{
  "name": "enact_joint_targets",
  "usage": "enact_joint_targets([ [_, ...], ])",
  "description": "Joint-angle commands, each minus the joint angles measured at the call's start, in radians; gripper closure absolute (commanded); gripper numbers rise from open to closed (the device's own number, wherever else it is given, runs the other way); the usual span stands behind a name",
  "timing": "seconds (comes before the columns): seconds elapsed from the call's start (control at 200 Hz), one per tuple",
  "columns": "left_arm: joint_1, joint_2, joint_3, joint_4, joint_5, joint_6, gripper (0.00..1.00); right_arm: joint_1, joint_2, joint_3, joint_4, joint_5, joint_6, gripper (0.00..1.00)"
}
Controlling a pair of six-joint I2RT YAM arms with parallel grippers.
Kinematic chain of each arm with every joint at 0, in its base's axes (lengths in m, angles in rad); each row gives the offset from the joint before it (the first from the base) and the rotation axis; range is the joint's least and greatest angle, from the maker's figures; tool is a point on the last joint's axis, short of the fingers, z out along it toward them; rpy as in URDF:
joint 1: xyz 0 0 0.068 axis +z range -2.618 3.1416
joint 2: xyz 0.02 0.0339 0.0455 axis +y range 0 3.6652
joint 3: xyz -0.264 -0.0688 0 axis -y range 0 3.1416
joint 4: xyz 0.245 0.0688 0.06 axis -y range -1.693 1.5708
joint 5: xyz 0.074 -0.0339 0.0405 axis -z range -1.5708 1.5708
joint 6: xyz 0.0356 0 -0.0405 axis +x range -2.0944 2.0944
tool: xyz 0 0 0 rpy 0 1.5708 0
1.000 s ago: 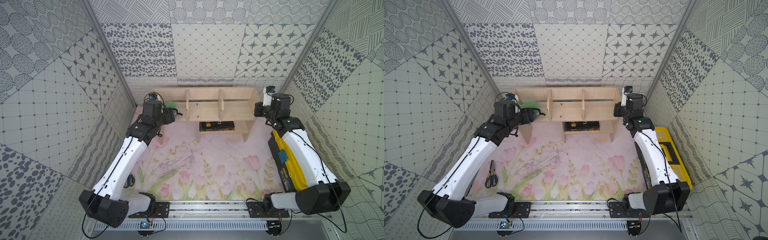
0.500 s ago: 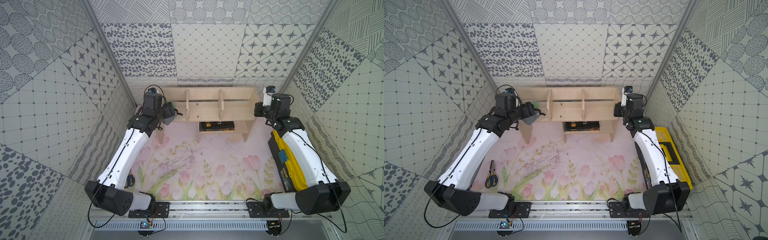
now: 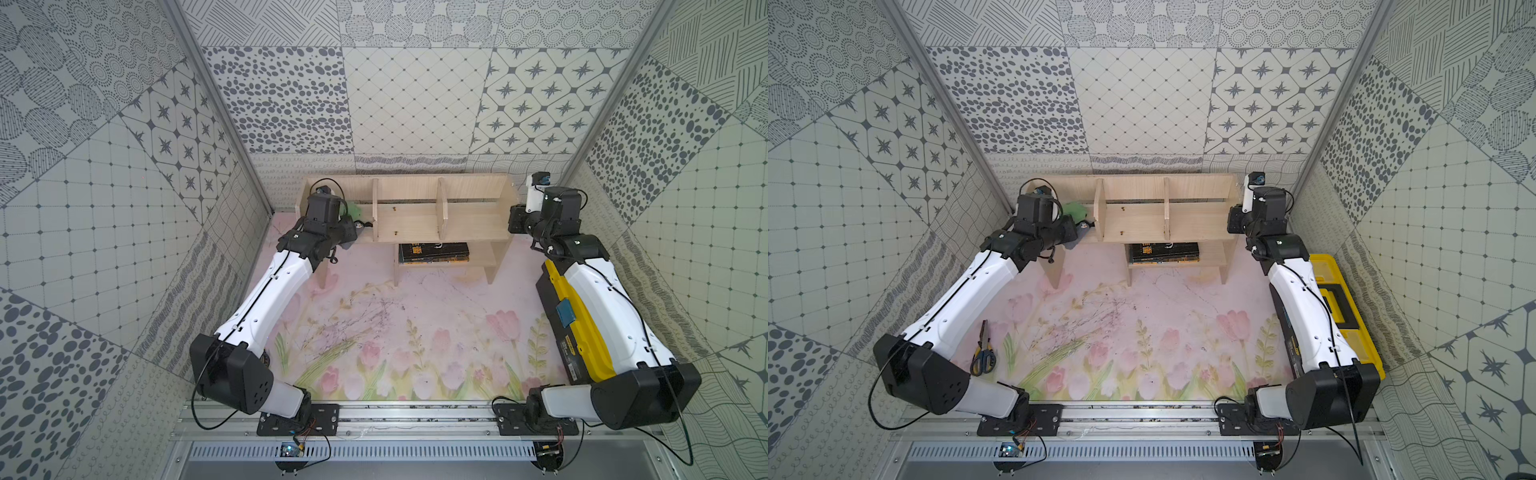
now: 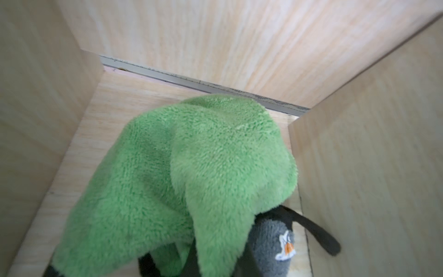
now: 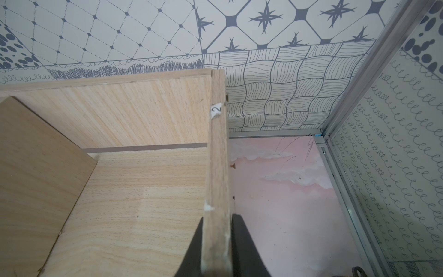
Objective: Wipe the bookshelf clean with a cloth
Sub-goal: Wipe the dust from the shelf.
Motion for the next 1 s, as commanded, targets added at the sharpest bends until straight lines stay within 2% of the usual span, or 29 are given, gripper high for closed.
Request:
enact_joint_targets([
  [0.0,-0.019,0.047,0.059,0.025,0.164,-0.064,1.0,0.035,0.017,-0.019,0.018,-0.152,0.108,1.0],
  [0.13,-0.02,0.078,0.159,0.044,0.189,-0.096,1.0,0.04,0.019,-0.019,0.018,-0.151,0.106,1.0],
  [0.285,-0.019,0.095,0.278,0.087,0.156,-0.081,1.0,0.043,0.021,-0.019,0.018,-0.151,0.104,1.0],
  [0.405,-0.007,0.105,0.356,0.041,0.046,-0.02,1.0,0.044,0.019,-0.019,0.018,-0.151,0.102,1.0],
  [0.515,0.047,0.109,0.384,-0.048,-0.043,0.015,1.0,0.045,0.016,-0.018,0.018,-0.151,0.102,1.0],
  [0.67,0.097,0.072,0.317,-0.104,-0.092,0.072,1.0,0.044,0.017,-0.018,0.019,-0.156,0.103,1.0],
  [0.855,0.099,0.053,0.187,-0.109,0.051,0.116,1.0,0.043,0.009,-0.021,0.019,-0.15,0.099,1.0],
  [0.995,0.059,0.023,0.053,-0.113,-0.073,0.122,1.0,0.044,0.006,-0.018,0.019,-0.145,0.099,1.0],
])
